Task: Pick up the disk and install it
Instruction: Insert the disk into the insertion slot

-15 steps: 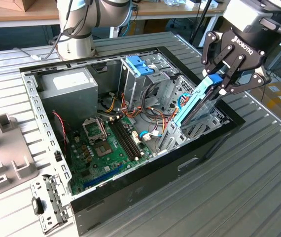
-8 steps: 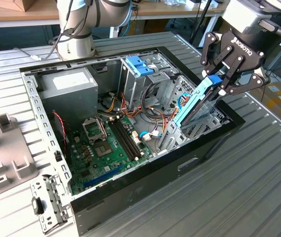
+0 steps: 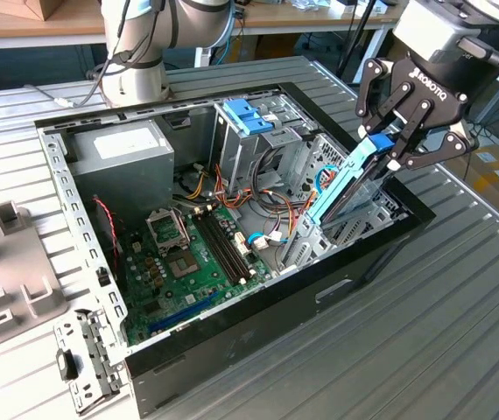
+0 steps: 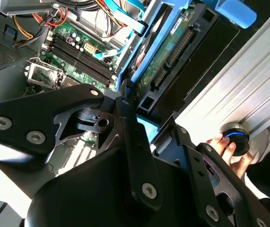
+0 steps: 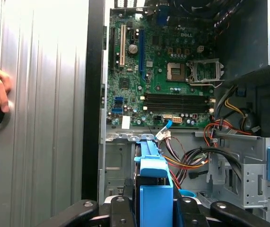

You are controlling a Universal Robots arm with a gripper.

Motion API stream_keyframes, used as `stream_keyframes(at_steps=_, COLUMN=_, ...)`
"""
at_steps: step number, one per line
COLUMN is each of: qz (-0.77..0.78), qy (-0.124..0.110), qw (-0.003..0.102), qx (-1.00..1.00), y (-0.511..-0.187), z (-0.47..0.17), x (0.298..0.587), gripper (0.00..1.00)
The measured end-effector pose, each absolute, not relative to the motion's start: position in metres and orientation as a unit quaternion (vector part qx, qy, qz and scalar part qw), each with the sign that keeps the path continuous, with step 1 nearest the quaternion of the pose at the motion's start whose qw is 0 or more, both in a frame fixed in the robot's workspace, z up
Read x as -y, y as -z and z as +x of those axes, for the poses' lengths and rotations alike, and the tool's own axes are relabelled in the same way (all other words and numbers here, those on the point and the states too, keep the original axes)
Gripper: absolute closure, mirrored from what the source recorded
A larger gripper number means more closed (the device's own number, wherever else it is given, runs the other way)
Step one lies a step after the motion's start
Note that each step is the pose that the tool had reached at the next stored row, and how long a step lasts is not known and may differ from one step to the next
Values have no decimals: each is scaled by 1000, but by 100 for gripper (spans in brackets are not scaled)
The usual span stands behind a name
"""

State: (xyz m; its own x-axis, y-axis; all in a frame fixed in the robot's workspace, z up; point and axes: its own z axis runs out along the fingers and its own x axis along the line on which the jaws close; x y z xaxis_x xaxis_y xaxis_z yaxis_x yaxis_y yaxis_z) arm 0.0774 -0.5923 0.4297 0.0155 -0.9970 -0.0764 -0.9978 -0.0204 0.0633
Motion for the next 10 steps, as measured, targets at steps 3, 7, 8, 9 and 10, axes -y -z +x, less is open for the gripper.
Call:
stream_keyframes(at_steps=3, qz=-713, qy=-50, qw=4, qx=-700, y=-429, z=77, x=592, gripper=63)
stream_keyframes(at_steps=7, qz=-713, qy=-50, qw=4, qx=-700, y=-428, z=77, x=592, gripper=63)
stream_keyframes(at_steps=8, qz=-713, qy=-50, qw=4, qx=-700, y=-427, z=77, x=592, gripper=63)
stream_keyframes(at_steps=9, qz=-713, qy=-50, qw=4, qx=-700, y=-427, z=77, x=592, gripper=63)
stream_keyframes(at_steps=10, qz=-713, qy=-50, qw=4, qx=-700, y=-427, z=77, x=592, gripper=63)
